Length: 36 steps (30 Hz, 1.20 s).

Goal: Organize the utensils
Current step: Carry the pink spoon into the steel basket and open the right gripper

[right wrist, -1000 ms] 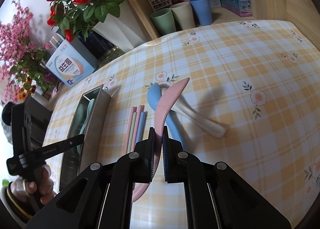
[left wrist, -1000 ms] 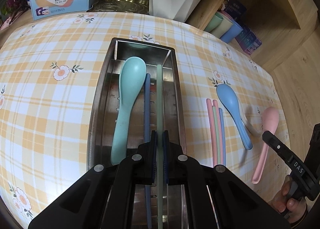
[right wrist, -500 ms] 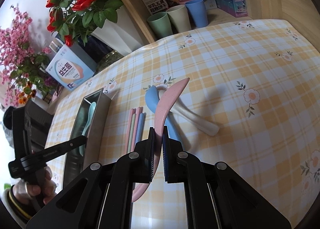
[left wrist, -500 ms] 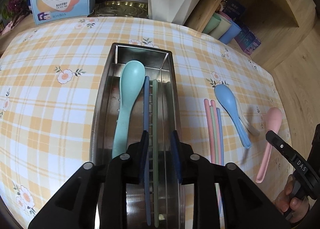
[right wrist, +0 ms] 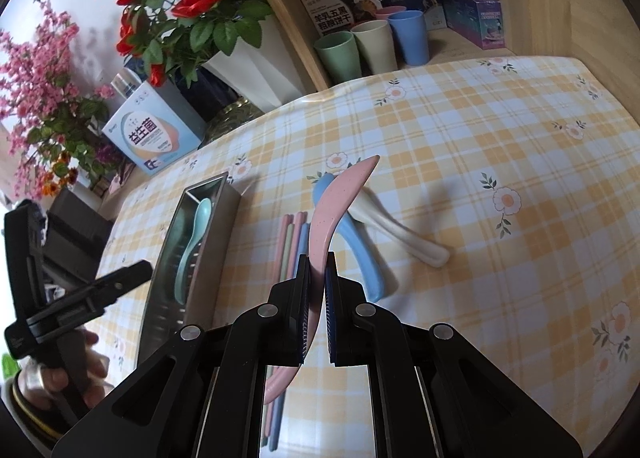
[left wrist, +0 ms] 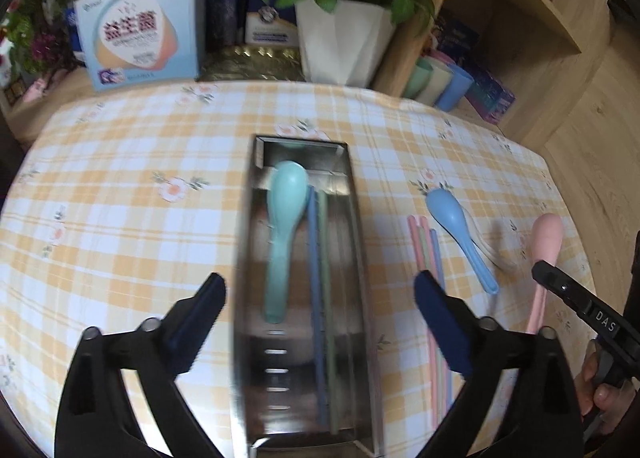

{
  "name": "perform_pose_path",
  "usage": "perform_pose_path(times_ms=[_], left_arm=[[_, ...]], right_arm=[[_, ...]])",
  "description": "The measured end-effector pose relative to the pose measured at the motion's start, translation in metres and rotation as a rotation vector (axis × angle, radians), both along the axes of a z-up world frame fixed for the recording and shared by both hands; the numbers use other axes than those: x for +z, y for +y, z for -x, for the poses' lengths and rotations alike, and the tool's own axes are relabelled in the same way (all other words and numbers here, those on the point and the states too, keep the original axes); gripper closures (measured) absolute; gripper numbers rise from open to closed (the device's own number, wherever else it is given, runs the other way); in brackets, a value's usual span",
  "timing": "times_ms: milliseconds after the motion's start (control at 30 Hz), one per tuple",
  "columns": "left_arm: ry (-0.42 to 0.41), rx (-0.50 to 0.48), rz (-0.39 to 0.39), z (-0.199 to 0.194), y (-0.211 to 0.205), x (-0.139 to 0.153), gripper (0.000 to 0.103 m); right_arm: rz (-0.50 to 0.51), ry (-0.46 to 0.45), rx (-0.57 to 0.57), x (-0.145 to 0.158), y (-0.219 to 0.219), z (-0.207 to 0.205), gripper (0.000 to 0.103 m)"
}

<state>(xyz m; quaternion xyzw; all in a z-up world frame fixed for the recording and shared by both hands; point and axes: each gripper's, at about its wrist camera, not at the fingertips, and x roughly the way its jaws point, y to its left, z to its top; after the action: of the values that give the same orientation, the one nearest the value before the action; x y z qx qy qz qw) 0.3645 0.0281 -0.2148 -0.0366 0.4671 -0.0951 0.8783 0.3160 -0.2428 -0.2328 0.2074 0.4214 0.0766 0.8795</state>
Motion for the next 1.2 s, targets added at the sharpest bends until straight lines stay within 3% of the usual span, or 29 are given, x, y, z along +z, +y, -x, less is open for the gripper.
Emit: perform_pose_path(times_ms=[233,733,1000,1200], left_arm=[[-0.050,0.013,-0.071,0.016,0.028,0.012,0.006],[-0.089,0.110,-0.038,0.056,0.109,0.024,0.006],[-0.096,0.134,-0.005,0.064,0.123,0.026,0.006],[-0.098,0.164,-0.001,0.068,0.132,0.026,0.006]], right_arm=[[0.032,0.000,0.064,0.010,0.032,0.000,0.096],[0.137,0.034,0.323,0.017,0.155,-0.018,0.096],[0.227,0.144,0.400,-0.008,0.200,-0.034,0.096],[0.273,0.203,0.391,-0.023,0.207,-0.038,0.096]])
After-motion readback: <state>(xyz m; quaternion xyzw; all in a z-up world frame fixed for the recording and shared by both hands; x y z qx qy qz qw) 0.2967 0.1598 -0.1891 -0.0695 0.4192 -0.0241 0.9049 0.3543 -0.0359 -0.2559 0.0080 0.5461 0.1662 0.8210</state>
